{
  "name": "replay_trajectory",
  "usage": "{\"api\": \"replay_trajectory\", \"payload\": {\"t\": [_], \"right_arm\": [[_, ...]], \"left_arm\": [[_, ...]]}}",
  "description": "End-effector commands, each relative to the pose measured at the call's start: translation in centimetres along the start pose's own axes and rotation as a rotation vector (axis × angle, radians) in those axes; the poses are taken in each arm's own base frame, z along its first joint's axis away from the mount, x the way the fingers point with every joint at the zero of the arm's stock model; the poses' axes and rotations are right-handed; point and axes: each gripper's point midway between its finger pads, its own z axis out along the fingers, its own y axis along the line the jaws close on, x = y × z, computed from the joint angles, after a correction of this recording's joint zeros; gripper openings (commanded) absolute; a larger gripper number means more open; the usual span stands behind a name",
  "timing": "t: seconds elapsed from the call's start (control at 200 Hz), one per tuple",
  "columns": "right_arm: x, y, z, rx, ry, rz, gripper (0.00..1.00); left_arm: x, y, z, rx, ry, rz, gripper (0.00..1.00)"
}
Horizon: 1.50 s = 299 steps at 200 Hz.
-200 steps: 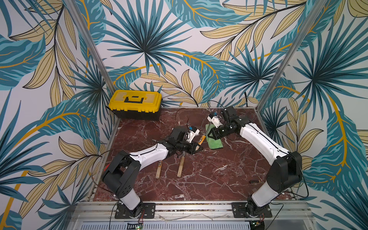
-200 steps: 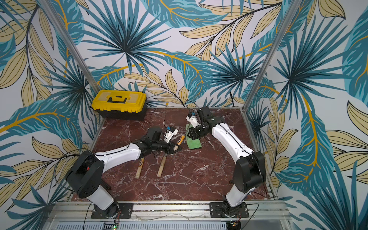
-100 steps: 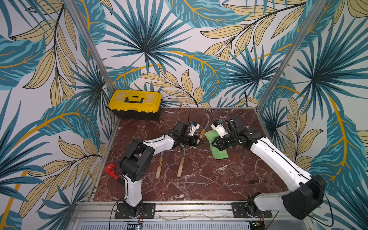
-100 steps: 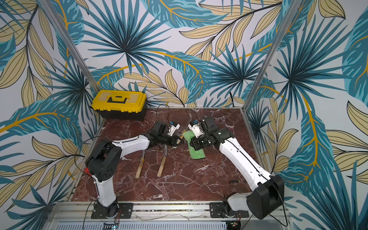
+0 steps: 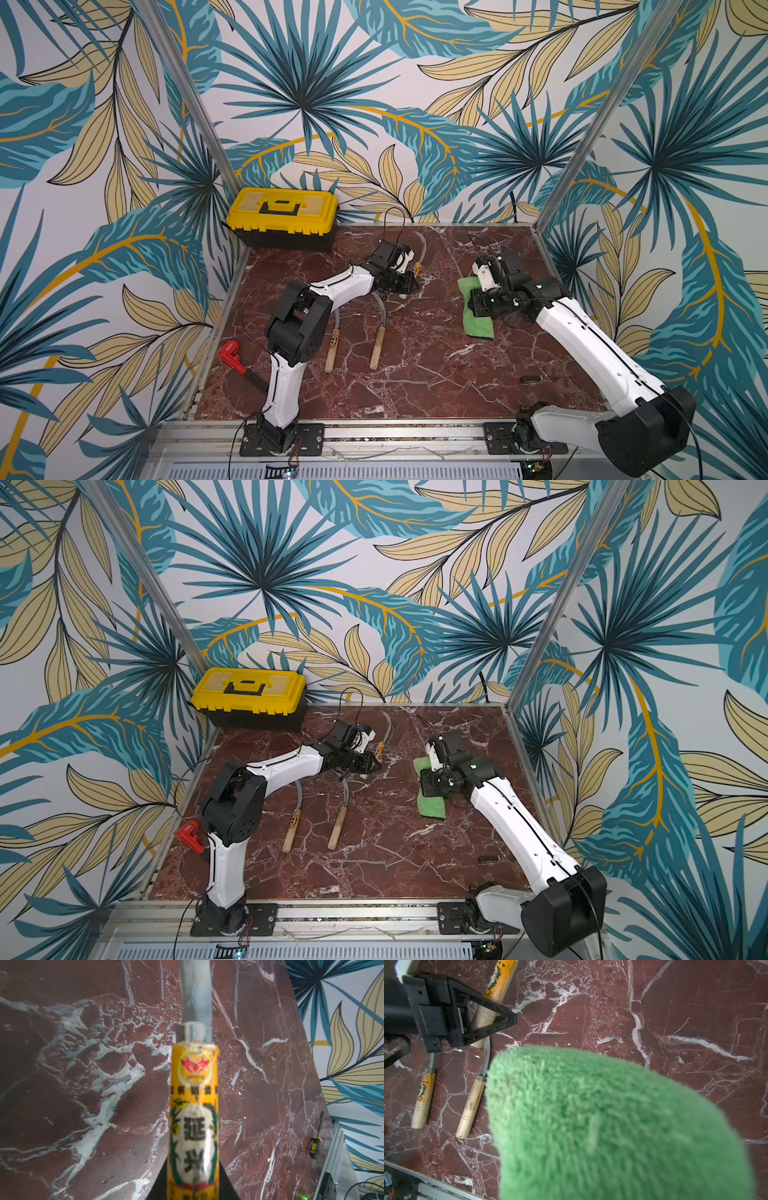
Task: Wipe small sickles with rags
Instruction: Wipe the small sickle, then place the small sickle at the center of the board.
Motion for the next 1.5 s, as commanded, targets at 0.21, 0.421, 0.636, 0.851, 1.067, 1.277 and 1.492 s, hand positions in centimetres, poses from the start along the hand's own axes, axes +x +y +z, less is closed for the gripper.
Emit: {"api": "replay_trajectory", "payload": {"t": [0.21, 0.421, 0.636, 0.851, 1.067, 1.277, 1.492], "right_arm": [[-0.7, -0.6, 1.6, 0.027, 0.003, 0.068, 0.06], [-0.1, -0.7, 2.0, 0.025, 0.01, 0.087, 0.06], [0.8, -0.8, 2.5, 0.019, 0.018, 0.101, 0.06], [1.1, -0.8, 3.3, 0.016, 0.027, 0.111, 0.06], [1.5, -0.8, 3.8, 0.013, 0.04, 0.112, 0.06], [1.7, -0.8, 4.1, 0.007, 0.045, 0.111, 0.06], [1.9, -0.6, 4.4, -0.002, 0.048, 0.11, 0.06]], "left_arm": [[-0.6, 1.9, 1.7, -0.113, 0.086, 0.002, 0.0], [-1.8, 2.8, 2.6, -0.145, 0.07, 0.007, 0.0], [-2.9, 3.5, 3.1, -0.167, 0.061, 0.004, 0.0], [-3.4, 4.2, 3.6, -0.192, 0.074, -0.004, 0.02], [-3.2, 5.4, 4.6, -0.21, 0.093, -0.022, 0.07], [-3.4, 6.2, 5.1, -0.221, 0.1, -0.036, 0.1], [-3.5, 7.1, 5.2, -0.229, 0.103, -0.054, 0.12]]}}
